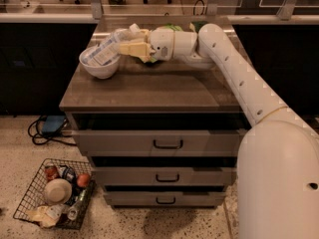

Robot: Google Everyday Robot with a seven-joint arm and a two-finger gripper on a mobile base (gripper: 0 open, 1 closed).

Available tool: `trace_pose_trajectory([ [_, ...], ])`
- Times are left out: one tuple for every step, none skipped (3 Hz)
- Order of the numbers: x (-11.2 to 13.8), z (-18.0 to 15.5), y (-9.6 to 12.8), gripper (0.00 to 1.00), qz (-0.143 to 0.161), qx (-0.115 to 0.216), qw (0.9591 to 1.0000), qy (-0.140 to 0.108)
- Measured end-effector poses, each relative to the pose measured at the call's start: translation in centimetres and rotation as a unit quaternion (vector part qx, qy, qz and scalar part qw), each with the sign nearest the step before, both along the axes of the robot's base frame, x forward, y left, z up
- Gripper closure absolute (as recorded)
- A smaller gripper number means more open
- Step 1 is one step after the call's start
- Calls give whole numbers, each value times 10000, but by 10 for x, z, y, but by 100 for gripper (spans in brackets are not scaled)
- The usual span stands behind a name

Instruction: Pick blue plastic bottle from white bowl and place on counter

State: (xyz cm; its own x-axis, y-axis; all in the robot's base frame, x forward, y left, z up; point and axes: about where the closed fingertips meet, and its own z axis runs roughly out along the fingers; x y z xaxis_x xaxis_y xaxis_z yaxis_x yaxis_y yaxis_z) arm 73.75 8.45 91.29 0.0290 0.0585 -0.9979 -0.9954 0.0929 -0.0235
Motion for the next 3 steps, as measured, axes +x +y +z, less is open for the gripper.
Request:
trace_pose_trajectory([
  [-1, 0, 3, 100, 26, 3, 10000, 1],
  [-1, 0, 4, 100, 28, 3, 10000, 1],
  [-1, 16, 1, 100, -13, -162, 9999, -28],
])
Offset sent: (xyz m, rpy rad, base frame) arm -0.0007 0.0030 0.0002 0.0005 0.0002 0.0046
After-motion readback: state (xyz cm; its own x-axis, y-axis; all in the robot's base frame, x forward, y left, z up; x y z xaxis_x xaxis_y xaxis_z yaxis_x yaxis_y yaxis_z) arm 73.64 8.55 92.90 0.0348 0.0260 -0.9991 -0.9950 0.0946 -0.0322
